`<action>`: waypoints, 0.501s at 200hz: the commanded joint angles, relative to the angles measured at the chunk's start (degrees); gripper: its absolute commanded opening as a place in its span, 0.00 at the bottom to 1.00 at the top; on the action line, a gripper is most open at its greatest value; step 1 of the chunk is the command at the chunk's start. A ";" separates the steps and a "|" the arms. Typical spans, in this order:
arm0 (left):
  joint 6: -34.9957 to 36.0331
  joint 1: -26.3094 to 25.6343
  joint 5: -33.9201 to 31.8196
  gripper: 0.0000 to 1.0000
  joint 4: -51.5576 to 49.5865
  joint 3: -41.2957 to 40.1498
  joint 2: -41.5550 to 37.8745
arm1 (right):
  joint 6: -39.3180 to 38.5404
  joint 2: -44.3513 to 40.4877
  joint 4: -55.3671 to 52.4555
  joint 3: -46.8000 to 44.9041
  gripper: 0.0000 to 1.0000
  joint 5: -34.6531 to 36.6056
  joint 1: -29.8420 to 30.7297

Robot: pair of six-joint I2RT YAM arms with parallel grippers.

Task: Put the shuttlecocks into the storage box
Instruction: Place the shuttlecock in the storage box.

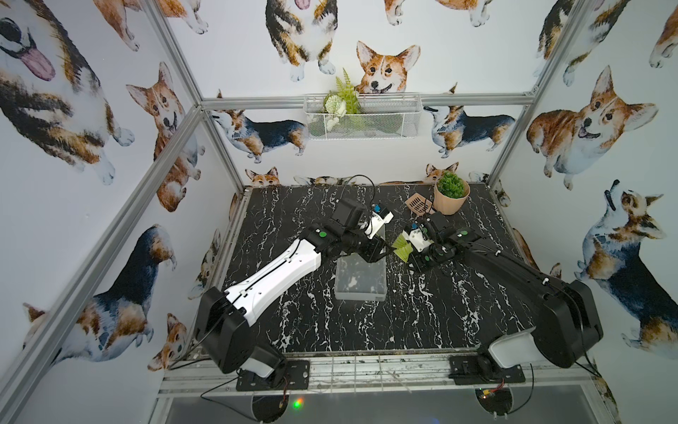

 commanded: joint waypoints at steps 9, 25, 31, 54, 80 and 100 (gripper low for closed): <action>2.93 -1.68 1.38 0.46 0.56 3.14 3.11 | 0.61 -1.24 -1.33 1.23 0.26 -4.02 0.94; 3.09 -1.86 0.61 0.46 0.63 3.54 3.87 | 0.50 -1.64 -1.20 1.42 0.26 -5.51 1.39; 3.24 -1.89 0.55 0.46 0.57 3.67 4.12 | 0.44 -1.70 -1.10 1.42 0.26 -5.94 1.41; 3.78 -1.86 -0.05 0.46 0.53 3.56 4.41 | 0.39 -2.07 -1.17 1.36 0.26 -6.67 1.52; 4.18 -1.91 -0.92 0.46 0.78 3.04 4.47 | 0.32 -2.62 -1.12 1.18 0.26 -7.46 1.51; 4.34 -1.90 -0.78 0.46 0.77 2.93 4.82 | 0.23 -3.02 -1.06 1.03 0.26 -8.03 1.63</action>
